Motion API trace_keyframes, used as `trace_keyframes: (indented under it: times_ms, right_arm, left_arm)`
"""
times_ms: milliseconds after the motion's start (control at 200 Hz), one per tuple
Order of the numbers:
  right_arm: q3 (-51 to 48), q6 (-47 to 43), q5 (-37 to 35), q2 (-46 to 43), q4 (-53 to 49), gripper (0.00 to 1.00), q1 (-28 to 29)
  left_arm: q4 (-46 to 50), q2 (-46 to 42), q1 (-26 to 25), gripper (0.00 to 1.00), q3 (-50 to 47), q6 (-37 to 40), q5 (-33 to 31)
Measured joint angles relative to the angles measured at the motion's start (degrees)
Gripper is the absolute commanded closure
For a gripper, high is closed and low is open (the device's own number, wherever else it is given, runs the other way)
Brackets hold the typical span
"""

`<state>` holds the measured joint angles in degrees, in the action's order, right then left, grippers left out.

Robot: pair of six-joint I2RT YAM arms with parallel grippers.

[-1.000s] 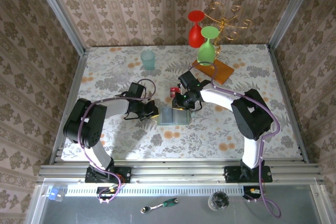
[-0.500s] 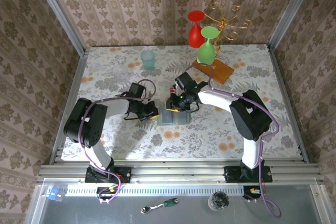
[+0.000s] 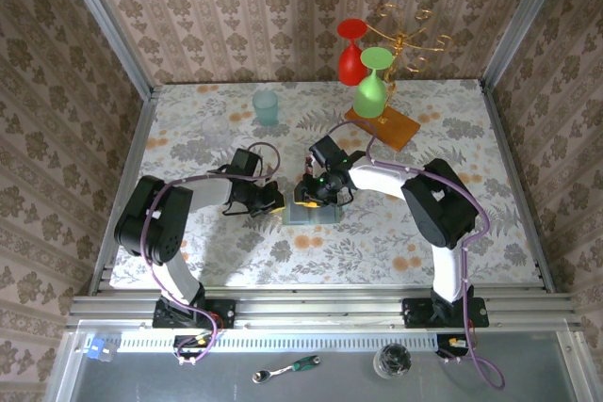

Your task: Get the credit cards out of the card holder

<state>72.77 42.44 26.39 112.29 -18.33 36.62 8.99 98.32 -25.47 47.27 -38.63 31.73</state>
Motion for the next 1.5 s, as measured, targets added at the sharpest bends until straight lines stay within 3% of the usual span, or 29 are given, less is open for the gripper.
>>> trace_keyframes:
  times_ms: [1030,1500]
  right_arm:
    - [0.24,-1.75,-4.20,0.96,-4.57,0.68,0.02]
    - [-1.86,-1.46,-4.94,0.00,-2.16,0.68,-0.24]
  left_arm:
    - [0.00,0.20,0.00,0.98,0.02,0.98,0.11]
    - [0.57,0.17,0.00,0.98,0.37,0.98,-0.02]
